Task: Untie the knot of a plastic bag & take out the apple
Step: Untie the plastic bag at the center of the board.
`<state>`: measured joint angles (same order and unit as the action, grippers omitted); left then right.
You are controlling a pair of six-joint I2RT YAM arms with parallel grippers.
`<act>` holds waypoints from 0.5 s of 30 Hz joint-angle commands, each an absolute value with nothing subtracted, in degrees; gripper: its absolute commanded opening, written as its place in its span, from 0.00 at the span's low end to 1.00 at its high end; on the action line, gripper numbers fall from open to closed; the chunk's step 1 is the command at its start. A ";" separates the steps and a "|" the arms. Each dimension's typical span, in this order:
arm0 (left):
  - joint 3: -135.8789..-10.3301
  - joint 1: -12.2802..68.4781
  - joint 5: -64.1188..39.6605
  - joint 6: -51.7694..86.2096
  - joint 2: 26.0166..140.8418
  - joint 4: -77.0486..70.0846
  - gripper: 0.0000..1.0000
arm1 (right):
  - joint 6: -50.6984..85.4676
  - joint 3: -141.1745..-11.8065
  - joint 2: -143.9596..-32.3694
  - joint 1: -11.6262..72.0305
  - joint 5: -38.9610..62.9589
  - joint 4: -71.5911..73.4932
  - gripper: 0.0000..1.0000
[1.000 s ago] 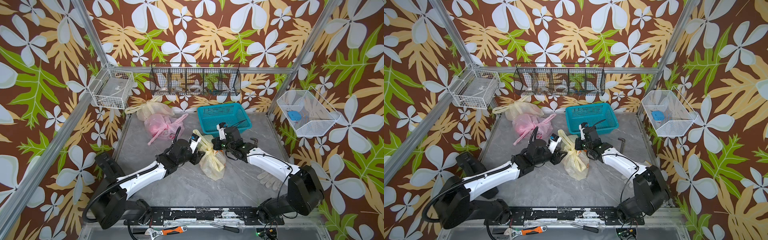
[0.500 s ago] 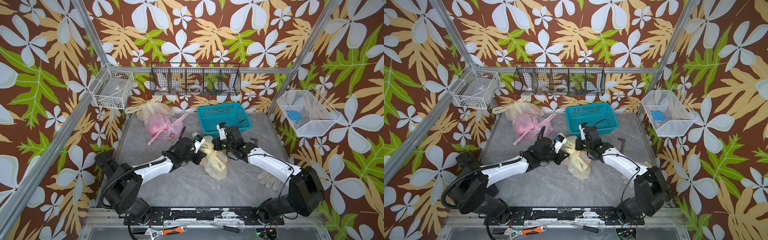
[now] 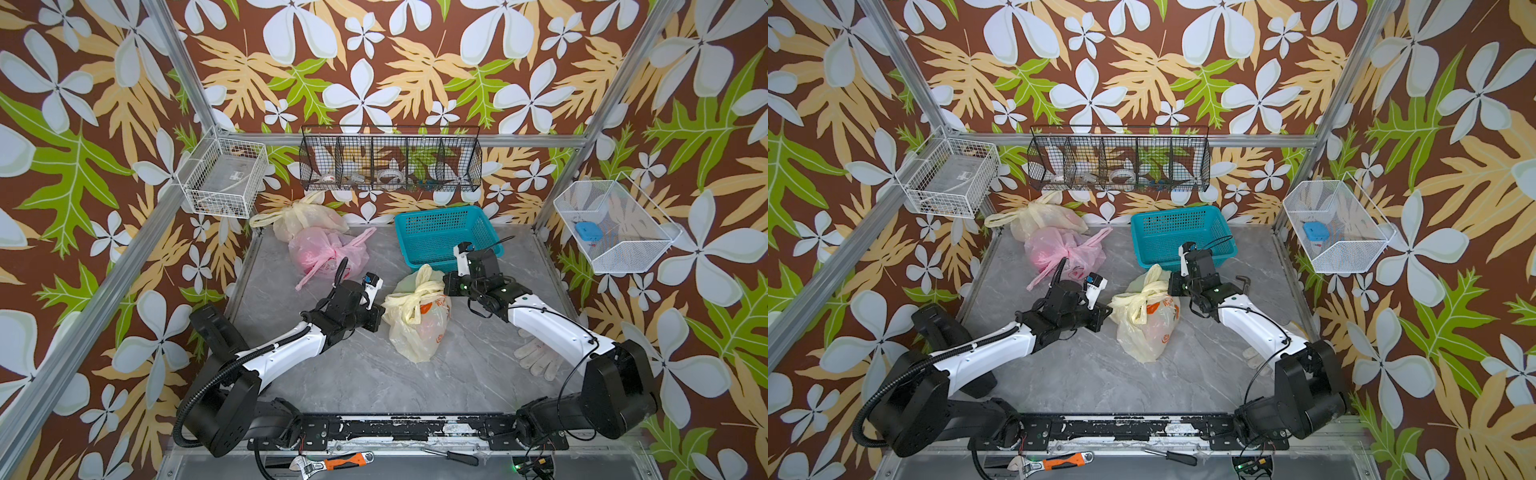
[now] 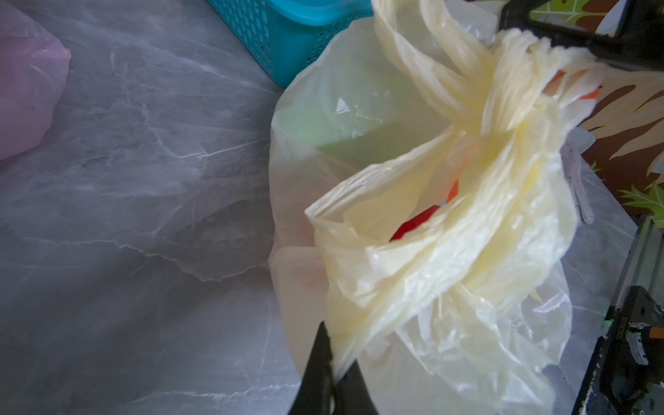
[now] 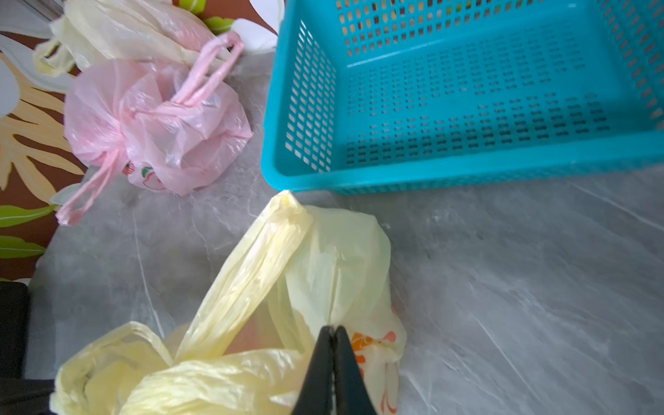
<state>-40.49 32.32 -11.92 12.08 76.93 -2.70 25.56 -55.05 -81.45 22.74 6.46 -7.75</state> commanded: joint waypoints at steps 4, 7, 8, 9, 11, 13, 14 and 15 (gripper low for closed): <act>-41.75 31.99 -15.25 10.92 75.85 -4.36 0.26 | 20.60 -58.83 -80.68 22.67 10.07 -7.35 0.27; -42.66 31.99 -13.26 10.41 73.30 -4.50 0.45 | 14.72 -64.32 -79.42 22.59 9.01 -15.33 0.54; -42.65 31.97 -12.76 10.20 72.48 -4.99 0.47 | 13.28 -65.47 -78.44 22.60 8.36 -17.21 0.59; -42.50 31.99 -12.66 9.81 71.42 -5.90 0.49 | 11.44 -66.44 -77.32 22.60 8.59 -18.63 0.63; -42.58 32.08 -13.00 8.97 70.88 -7.35 0.53 | 8.44 -66.82 -75.90 22.86 10.35 -19.75 0.67; -43.96 32.29 -13.50 7.94 71.84 -7.33 0.54 | 5.49 -66.28 -76.00 24.03 12.72 -19.56 0.68; -44.89 32.72 -13.60 7.58 72.59 -6.94 0.55 | 4.08 -66.42 -76.53 25.29 12.44 -20.03 0.69; -45.87 33.56 -13.56 7.00 73.50 -6.48 0.56 | 2.33 -66.85 -77.62 26.84 11.31 -21.10 0.70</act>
<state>-44.25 32.58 -13.37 9.04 72.34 -5.23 9.17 -66.52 -76.36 24.69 10.31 -16.73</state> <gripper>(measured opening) 0.553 0.697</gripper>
